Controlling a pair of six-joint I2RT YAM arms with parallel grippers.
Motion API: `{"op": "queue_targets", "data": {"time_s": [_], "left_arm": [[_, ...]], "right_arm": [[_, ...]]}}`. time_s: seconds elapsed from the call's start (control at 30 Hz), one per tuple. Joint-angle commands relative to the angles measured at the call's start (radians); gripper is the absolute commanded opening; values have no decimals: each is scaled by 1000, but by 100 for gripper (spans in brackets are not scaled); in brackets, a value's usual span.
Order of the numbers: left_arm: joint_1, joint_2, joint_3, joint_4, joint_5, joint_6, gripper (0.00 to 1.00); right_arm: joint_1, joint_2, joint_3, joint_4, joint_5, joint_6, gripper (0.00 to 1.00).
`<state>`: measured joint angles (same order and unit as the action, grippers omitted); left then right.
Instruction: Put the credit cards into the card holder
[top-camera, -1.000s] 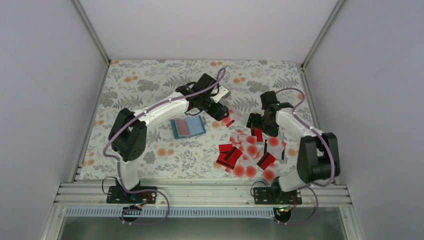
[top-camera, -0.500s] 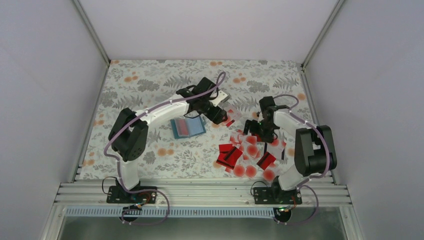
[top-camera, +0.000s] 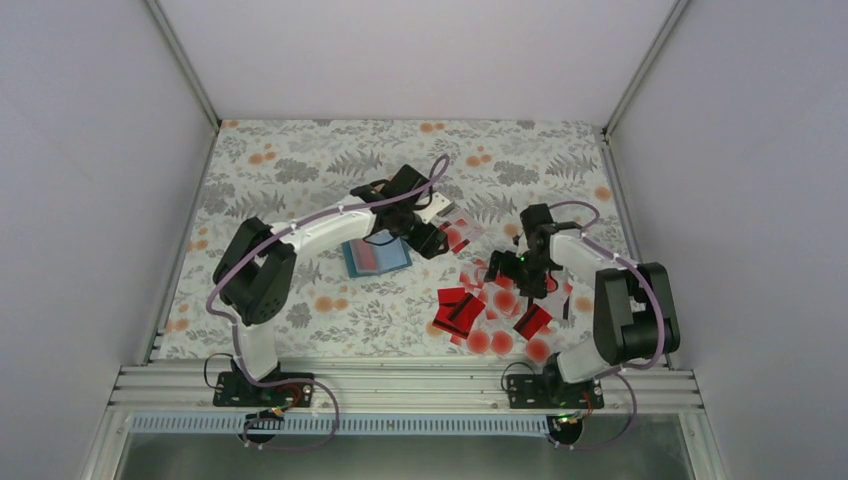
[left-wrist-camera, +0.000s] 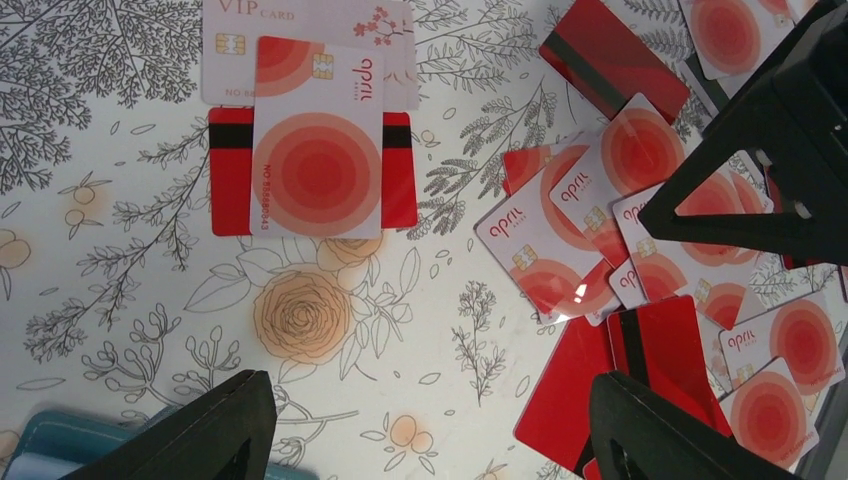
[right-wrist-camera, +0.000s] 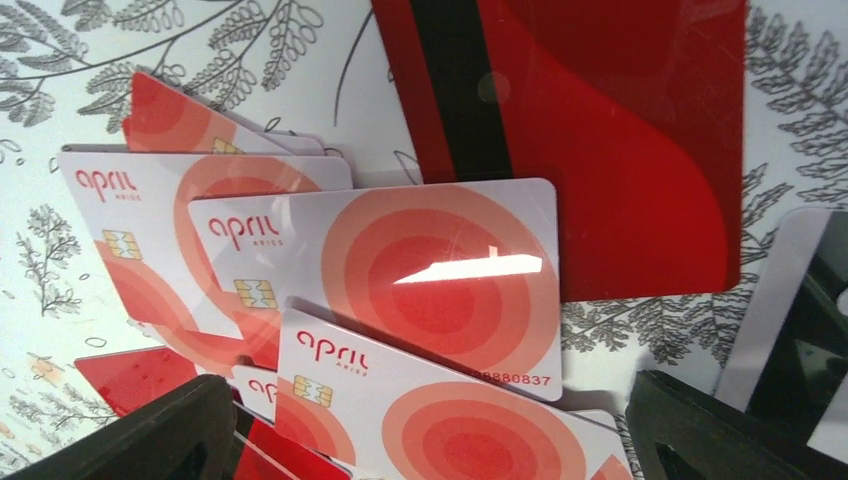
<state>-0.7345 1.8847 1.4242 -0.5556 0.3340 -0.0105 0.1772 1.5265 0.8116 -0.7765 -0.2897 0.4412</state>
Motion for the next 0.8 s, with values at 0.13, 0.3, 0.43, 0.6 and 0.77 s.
{"op": "queue_targets", "data": {"time_s": [0.13, 0.3, 0.43, 0.6, 0.77], "left_arm": [[-5, -90, -84, 34, 16, 6, 79], [-5, -121, -132, 55, 21, -5, 78], [-5, -140, -158, 61, 18, -10, 78], [-5, -160, -175, 56, 6, -6, 78], [-5, -159, -168, 54, 1, -11, 78]], "right_arm": [[59, -21, -91, 48, -102, 23, 98], [121, -59, -105, 21, -124, 59, 97], [188, -65, -119, 23, -154, 88, 97], [269, -62, -122, 1, -136, 92, 97], [327, -37, -85, -58, -53, 52, 97]]}}
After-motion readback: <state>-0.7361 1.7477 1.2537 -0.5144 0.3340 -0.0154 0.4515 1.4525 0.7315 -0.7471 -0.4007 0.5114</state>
